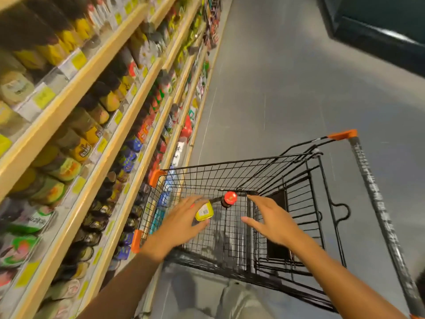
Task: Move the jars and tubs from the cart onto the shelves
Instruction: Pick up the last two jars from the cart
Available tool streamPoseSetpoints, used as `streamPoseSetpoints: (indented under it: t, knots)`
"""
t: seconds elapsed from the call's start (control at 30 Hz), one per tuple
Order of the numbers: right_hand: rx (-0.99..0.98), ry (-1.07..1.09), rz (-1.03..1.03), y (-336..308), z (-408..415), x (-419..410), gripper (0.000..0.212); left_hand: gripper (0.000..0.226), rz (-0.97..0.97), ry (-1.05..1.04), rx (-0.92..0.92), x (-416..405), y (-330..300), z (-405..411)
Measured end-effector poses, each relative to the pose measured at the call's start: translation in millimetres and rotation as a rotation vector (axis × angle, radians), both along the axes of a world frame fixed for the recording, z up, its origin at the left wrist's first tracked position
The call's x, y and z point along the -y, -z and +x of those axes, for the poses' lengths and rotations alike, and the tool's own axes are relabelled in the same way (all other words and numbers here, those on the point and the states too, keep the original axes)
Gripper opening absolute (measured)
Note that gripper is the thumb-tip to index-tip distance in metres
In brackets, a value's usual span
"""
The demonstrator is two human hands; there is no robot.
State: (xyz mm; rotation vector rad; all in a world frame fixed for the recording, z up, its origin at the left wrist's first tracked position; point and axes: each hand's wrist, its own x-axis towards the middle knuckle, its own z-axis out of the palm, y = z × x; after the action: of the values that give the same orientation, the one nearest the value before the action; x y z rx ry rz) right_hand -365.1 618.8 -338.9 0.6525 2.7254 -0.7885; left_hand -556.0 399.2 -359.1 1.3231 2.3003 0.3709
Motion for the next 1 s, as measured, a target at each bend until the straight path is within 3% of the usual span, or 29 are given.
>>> streamPoseSetpoints:
  t: [0.13,0.3,0.53,0.67,0.83,1.0]
  knots:
    - [0.072,0.015,-0.095,43.7,-25.0,-18.8,0.082,0.065,-0.101,0.003,0.076,-18.6,42.4,-19.2]
    - [0.165,0.088,-0.221,115.3,-50.8,-34.9,0.089,0.088,-0.136,-0.002,0.142,-34.8,110.0,-40.4]
    - [0.247,0.213,-0.339,228.9,-76.5,-44.6,0.094,0.084,-0.153,0.013,0.220,-62.1,211.0,-59.1]
    - [0.208,0.325,-0.453,284.3,-97.5,-44.8,0.099,0.083,-0.159,0.011,0.274,-68.1,261.3,-66.5]
    - [0.119,0.616,-0.634,357.5,-117.1,-47.6,0.110,0.074,-0.139,0.010,0.340,-61.0,308.4,-63.9]
    - [0.019,0.763,-0.742,411.9,-128.4,-49.9,0.108,0.076,-0.161,0.071,0.303,-49.1,336.4,-62.3]
